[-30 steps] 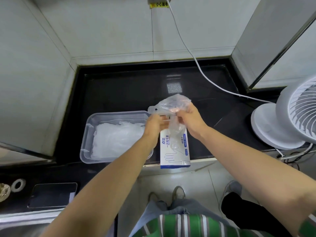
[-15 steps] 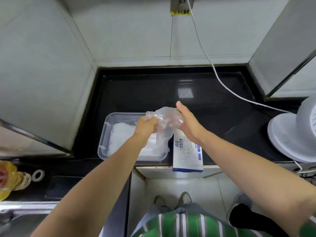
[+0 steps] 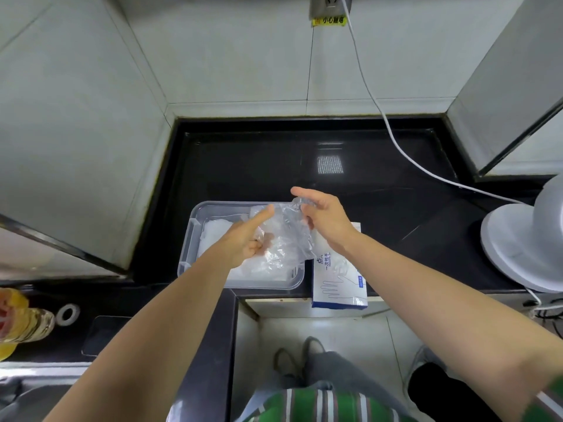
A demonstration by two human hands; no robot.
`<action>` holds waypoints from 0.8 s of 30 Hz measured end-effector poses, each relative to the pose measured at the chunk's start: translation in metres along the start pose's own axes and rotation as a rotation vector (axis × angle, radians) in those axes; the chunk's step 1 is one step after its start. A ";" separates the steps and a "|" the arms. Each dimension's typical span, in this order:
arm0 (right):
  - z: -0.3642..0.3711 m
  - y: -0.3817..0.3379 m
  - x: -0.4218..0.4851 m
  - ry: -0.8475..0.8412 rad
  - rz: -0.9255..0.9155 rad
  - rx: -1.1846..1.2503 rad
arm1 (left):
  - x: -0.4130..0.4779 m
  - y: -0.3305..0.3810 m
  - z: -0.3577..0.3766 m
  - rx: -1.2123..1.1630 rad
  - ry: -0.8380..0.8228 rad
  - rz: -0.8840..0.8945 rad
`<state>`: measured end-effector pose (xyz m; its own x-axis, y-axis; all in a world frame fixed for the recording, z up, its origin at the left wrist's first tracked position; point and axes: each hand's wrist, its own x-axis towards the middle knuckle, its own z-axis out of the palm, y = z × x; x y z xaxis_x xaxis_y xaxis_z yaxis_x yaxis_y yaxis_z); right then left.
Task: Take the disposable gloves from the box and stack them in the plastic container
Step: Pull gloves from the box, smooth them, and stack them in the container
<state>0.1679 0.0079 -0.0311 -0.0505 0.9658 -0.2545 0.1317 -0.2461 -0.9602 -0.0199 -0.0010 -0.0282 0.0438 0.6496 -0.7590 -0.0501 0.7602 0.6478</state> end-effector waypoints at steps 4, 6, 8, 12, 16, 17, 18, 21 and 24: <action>0.005 0.001 0.004 0.012 -0.049 -0.059 | 0.008 0.000 -0.003 -0.020 0.114 0.027; 0.009 0.000 0.006 0.013 -0.043 -0.072 | 0.009 -0.002 -0.003 -0.091 0.222 0.101; 0.013 0.001 0.006 0.017 -0.061 -0.088 | 0.007 -0.003 -0.003 -0.107 0.284 0.168; 0.023 0.003 0.009 -0.036 -0.109 -0.170 | 0.004 -0.010 -0.011 -0.122 0.143 0.261; 0.037 0.008 0.010 -0.070 -0.161 -0.283 | 0.008 -0.012 -0.012 0.003 0.253 0.277; 0.041 0.009 0.011 -0.064 -0.168 -0.324 | 0.009 -0.009 -0.011 0.090 0.311 0.279; 0.044 0.009 0.012 -0.052 -0.164 -0.371 | 0.010 -0.008 -0.011 0.203 0.360 0.298; 0.054 0.011 0.013 -0.005 -0.093 -0.443 | 0.014 -0.010 -0.024 0.397 0.420 0.449; 0.057 0.011 0.012 0.004 -0.084 -0.439 | 0.022 -0.016 -0.037 0.485 0.425 0.535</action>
<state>0.1127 0.0125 -0.0517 -0.0752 0.9814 -0.1767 0.5352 -0.1098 -0.8376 -0.0551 0.0006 -0.0574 -0.2482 0.9389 -0.2385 0.4822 0.3333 0.8102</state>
